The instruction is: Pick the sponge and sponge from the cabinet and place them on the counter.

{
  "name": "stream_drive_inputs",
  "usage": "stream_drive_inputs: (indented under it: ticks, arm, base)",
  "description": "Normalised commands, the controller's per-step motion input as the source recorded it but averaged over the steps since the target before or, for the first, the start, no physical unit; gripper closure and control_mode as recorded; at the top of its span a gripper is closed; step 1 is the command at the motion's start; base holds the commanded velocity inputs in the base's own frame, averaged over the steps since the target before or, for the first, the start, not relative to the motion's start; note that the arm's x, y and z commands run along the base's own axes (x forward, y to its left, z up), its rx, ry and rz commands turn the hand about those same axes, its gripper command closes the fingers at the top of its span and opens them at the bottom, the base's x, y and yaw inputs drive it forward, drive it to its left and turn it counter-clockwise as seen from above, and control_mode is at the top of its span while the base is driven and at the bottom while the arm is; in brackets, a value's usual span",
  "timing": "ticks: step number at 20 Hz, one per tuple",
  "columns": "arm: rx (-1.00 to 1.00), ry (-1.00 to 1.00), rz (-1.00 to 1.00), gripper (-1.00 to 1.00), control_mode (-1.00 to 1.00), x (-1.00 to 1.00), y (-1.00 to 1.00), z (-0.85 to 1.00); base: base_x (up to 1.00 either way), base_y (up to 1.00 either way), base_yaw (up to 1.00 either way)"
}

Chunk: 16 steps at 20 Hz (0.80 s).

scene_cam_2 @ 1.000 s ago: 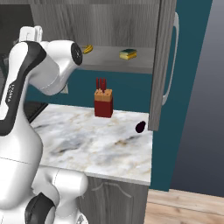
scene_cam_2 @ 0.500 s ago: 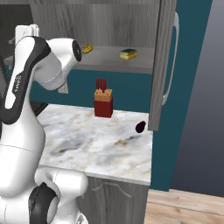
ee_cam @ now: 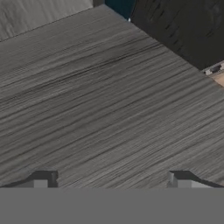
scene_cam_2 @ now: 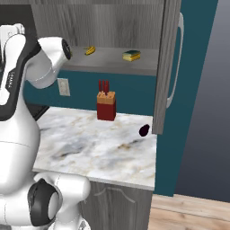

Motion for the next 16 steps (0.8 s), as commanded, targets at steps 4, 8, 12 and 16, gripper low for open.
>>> stream_drive_inputs:
  ticks: [4,8,12,16]
  arm:
    - [0.00,-0.12,0.08,-1.00,-1.00,-0.46,0.50,0.00]
    - [-0.01,-0.11,0.03,-1.00,-1.00,-0.28,0.68,-0.05]
    - [-0.03,-0.11,0.00,-1.00,-1.00,0.00,0.86,-0.21]
    - [-0.03,-0.06,0.00,-1.00,-1.00,0.13,0.89,-0.25]
  base:
    - [0.00,0.00,0.00]
    - [0.00,0.00,0.00]
    - [0.00,0.00,0.00]
    - [0.00,0.00,0.00]
